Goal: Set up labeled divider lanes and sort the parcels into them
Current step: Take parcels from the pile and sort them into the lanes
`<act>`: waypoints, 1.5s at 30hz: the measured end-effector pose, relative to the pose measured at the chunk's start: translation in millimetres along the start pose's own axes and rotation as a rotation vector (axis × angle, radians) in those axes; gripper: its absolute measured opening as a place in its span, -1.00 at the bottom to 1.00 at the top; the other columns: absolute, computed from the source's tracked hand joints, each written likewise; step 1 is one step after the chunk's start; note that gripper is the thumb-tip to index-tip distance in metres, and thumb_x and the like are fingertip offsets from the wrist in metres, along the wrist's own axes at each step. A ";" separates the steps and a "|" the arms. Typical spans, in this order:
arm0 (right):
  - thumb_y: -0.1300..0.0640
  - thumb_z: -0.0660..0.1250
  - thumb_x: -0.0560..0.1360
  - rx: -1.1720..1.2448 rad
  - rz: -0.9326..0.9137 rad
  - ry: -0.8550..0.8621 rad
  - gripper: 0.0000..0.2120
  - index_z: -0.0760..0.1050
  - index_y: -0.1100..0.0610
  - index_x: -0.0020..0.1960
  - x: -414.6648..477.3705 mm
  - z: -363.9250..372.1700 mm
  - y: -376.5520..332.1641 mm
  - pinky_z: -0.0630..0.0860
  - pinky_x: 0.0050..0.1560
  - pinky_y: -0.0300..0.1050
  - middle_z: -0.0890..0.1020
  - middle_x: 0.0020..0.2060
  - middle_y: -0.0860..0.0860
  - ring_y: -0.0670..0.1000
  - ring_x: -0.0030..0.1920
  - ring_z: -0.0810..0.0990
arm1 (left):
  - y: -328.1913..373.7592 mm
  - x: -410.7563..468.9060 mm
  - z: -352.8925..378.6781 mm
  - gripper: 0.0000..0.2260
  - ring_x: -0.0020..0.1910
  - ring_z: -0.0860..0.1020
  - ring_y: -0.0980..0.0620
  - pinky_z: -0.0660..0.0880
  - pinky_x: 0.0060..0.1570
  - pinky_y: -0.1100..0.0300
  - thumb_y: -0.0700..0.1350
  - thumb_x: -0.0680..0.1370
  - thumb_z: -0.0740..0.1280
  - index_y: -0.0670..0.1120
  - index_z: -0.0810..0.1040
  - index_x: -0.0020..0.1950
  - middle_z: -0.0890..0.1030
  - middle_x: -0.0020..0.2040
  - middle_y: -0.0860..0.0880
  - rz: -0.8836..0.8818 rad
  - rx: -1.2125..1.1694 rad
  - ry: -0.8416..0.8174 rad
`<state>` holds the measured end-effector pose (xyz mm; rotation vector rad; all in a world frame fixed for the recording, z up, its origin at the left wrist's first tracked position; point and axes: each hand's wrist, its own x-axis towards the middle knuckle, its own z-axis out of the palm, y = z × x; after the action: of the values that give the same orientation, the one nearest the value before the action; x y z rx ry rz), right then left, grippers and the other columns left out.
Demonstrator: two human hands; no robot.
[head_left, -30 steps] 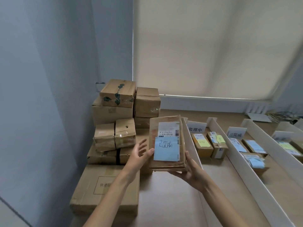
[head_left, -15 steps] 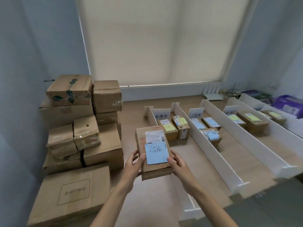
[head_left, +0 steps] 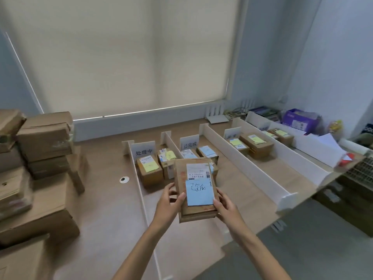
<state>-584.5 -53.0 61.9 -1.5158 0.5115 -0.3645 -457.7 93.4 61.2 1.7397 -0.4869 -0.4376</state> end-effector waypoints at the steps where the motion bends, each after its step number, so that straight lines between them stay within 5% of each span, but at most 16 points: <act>1: 0.08 0.20 0.60 0.006 0.006 0.014 -0.67 0.29 -0.15 0.32 4.0 -25.8 0.9 0.56 0.09 -0.16 0.53 0.21 -0.11 -0.08 0.23 0.52 | 6.7 3.2 23.7 -0.48 0.03 0.50 0.17 0.57 -0.10 0.24 0.07 0.53 0.32 0.11 0.18 0.42 0.44 0.25 0.08 0.016 0.011 -0.015; 6: 0.11 0.18 0.61 -0.013 0.029 0.091 -0.66 0.29 -0.09 0.36 22.4 -128.3 7.5 0.56 0.05 -0.15 0.54 0.19 -0.11 -0.10 0.19 0.53 | 28.5 12.8 121.6 -0.28 0.26 0.30 0.34 0.53 0.10 0.27 0.18 0.39 0.42 0.35 0.04 0.39 0.18 0.31 0.38 0.201 0.112 -0.245; 9: 0.11 0.17 0.61 -0.051 0.030 0.122 -0.62 0.28 -0.03 0.42 40.1 -168.1 13.0 0.54 0.18 0.00 0.51 0.26 -0.07 -0.07 0.23 0.51 | 29.8 24.8 164.4 -0.19 0.31 0.05 0.48 0.37 0.22 0.41 -0.01 0.47 0.43 0.31 -0.07 0.47 -0.04 0.42 0.34 0.276 0.283 -0.328; 12: 0.07 0.19 0.60 -0.116 0.026 0.148 -0.60 0.27 -0.11 0.42 62.7 -196.0 22.1 0.49 0.25 0.11 0.47 0.31 -0.08 -0.05 0.28 0.47 | 26.5 48.0 196.0 -0.20 0.40 0.05 0.33 0.36 0.30 0.26 -0.19 0.51 0.38 0.29 -0.06 0.49 -0.09 0.51 0.24 0.283 0.348 -0.320; 19: 0.11 0.14 0.62 -0.258 0.008 0.130 -0.65 0.26 -0.14 0.36 142.5 -236.2 25.5 0.52 0.15 -0.19 0.49 0.18 -0.16 -0.14 0.23 0.45 | 13.1 131.5 245.1 -0.20 0.40 0.03 0.30 0.38 0.27 0.26 -0.27 0.51 0.36 0.24 -0.03 0.51 -0.05 0.48 0.24 0.275 0.382 -0.290; 23: 0.14 0.18 0.60 -0.375 0.015 0.113 -0.54 0.17 -0.11 0.45 205.7 -253.6 39.1 0.54 0.18 -0.12 0.45 0.27 -0.15 -0.13 0.29 0.42 | 2.1 194.5 272.7 -0.29 0.36 0.10 0.30 0.33 0.31 0.28 -0.26 0.51 0.35 0.13 0.08 0.52 0.07 0.39 0.26 0.256 0.447 -0.233; 28: 0.23 0.20 0.58 -0.499 0.082 0.065 -0.61 0.30 0.00 0.37 277.7 -272.1 57.2 0.49 -0.01 -0.39 0.47 0.28 -0.09 -0.07 0.31 0.42 | -33.7 258.9 301.9 -0.41 0.43 0.23 0.10 0.31 0.38 0.22 -0.19 0.51 0.34 0.06 0.20 0.48 0.22 0.46 0.06 0.131 0.526 -0.225; 32: 0.28 0.15 0.59 -0.658 0.174 -0.059 -0.56 0.23 0.13 0.45 319.6 -277.7 81.3 0.37 0.14 -0.39 0.37 0.38 0.00 -0.02 0.39 0.34 | -60.0 288.2 317.2 -0.47 0.39 0.29 0.07 0.32 0.34 0.24 -0.13 0.58 0.23 -0.01 0.12 0.51 0.21 0.47 0.01 0.021 0.597 -0.261; 38: 0.27 0.13 0.60 -0.791 0.223 -0.365 -0.47 0.01 0.14 0.50 355.8 -291.1 127.7 0.00 0.48 -0.26 0.09 0.47 0.04 -0.18 0.42 0.18 | -95.6 307.7 349.4 -0.68 0.24 0.46 -0.02 0.41 0.15 0.13 -0.04 0.62 0.11 0.02 0.32 0.38 0.42 0.35 -0.03 0.015 0.835 -0.254; 41: 0.20 0.16 0.59 -0.917 0.168 -0.431 -0.36 -0.12 0.10 0.54 378.2 -301.8 142.5 0.01 0.46 -0.23 -0.07 0.53 0.08 -0.01 0.51 0.07 | -95.1 315.3 363.4 -0.63 0.24 0.49 0.04 0.43 0.20 0.14 0.07 0.61 0.11 0.11 0.29 0.42 0.48 0.28 0.08 0.069 0.832 -0.109; 45: -0.30 0.05 0.54 -0.954 0.053 -0.278 -0.38 -0.04 -0.15 0.52 403.8 -297.8 140.2 0.31 0.37 -0.06 0.34 0.31 -0.21 -0.05 0.30 0.43 | -94.6 346.3 377.9 -0.62 0.27 0.47 -0.02 0.49 0.19 0.01 0.01 0.58 0.21 0.06 0.31 0.40 0.39 0.38 0.02 0.008 0.936 -0.181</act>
<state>-414.2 -514.4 -109.5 -2.4165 0.5272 0.1807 -359.9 -384.4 -122.6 2.6014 -0.9247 -0.3851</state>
